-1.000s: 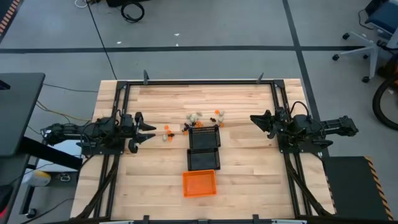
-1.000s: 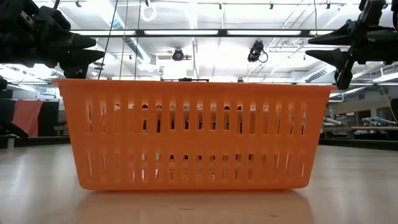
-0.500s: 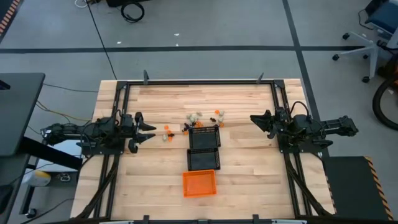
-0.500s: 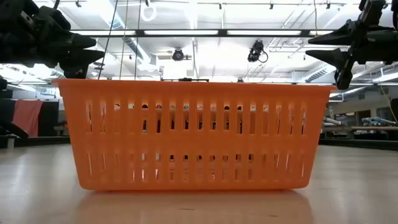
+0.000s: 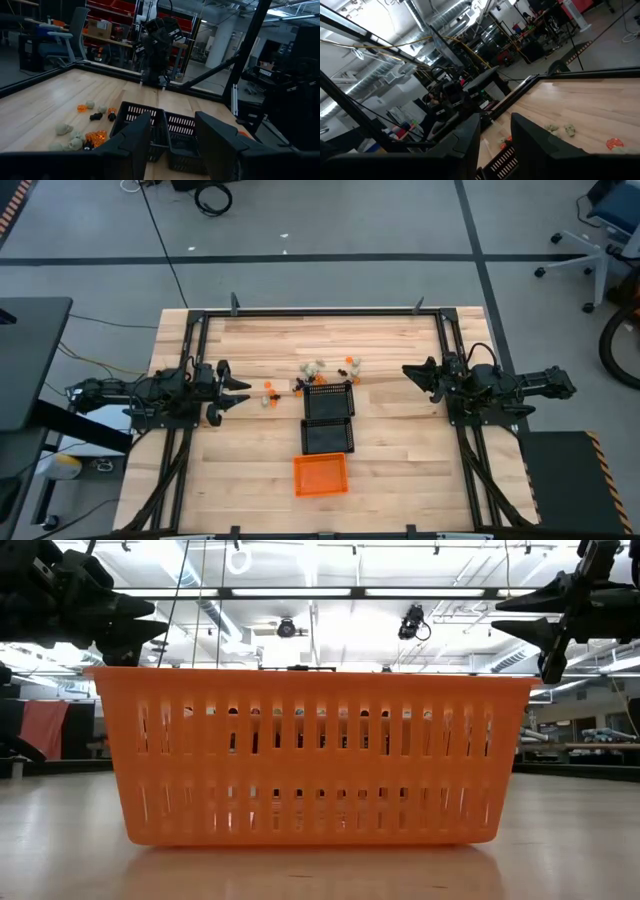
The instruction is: Sort Halloween decoration
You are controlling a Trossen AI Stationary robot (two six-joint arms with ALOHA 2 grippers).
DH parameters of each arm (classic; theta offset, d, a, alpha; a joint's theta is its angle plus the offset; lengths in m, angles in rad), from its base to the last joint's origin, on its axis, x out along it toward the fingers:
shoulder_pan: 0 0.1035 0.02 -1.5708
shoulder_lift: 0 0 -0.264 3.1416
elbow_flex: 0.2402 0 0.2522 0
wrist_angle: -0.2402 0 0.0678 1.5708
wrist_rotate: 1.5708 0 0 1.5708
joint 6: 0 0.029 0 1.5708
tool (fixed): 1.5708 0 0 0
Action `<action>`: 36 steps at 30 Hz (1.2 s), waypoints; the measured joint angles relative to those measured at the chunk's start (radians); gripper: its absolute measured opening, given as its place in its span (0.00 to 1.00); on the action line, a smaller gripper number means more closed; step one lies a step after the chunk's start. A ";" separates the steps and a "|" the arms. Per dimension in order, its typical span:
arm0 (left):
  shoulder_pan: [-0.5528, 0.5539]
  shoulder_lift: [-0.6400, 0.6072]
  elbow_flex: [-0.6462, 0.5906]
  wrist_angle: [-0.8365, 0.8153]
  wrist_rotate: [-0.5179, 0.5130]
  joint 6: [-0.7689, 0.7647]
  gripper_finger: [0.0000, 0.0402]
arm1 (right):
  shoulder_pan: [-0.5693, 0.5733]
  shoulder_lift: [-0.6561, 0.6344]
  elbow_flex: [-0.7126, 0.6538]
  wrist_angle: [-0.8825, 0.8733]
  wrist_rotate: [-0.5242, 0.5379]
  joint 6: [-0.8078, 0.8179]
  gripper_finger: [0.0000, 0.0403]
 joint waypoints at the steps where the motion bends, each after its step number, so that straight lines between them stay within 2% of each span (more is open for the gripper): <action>1: 0.000 0.000 0.000 0.002 0.000 -0.002 0.40 | 0.000 0.000 0.000 0.000 0.000 0.000 0.29; 3: 0.000 0.000 0.000 0.010 -0.008 0.000 0.40 | 0.000 0.000 0.000 0.000 0.000 0.000 0.29; 7: 0.012 -0.001 0.000 0.077 -0.127 0.070 0.40 | 0.000 0.000 0.000 0.000 0.000 0.000 0.29; 13: 0.045 0.000 0.000 0.106 -0.209 0.112 0.40 | 0.000 0.000 0.000 0.000 0.000 0.000 0.29; 19: 0.106 0.000 0.000 0.105 -0.391 0.235 0.40 | 0.000 0.000 0.000 0.000 0.000 0.000 0.29; 25: 0.149 0.000 0.000 0.106 -0.404 0.244 0.40 | 0.000 0.000 0.000 0.000 0.003 -0.004 0.29; 31: 0.149 0.000 0.000 0.220 -0.408 0.072 0.40 | -0.008 0.003 0.000 0.110 0.253 -0.087 0.29; 34: 0.149 0.000 0.000 0.293 -0.413 0.054 0.40 | -0.020 0.007 0.000 0.190 0.378 -0.159 0.29; 36: 0.149 0.000 0.000 0.305 -0.414 0.053 0.40 | -0.030 0.007 0.000 0.241 0.418 -0.187 0.29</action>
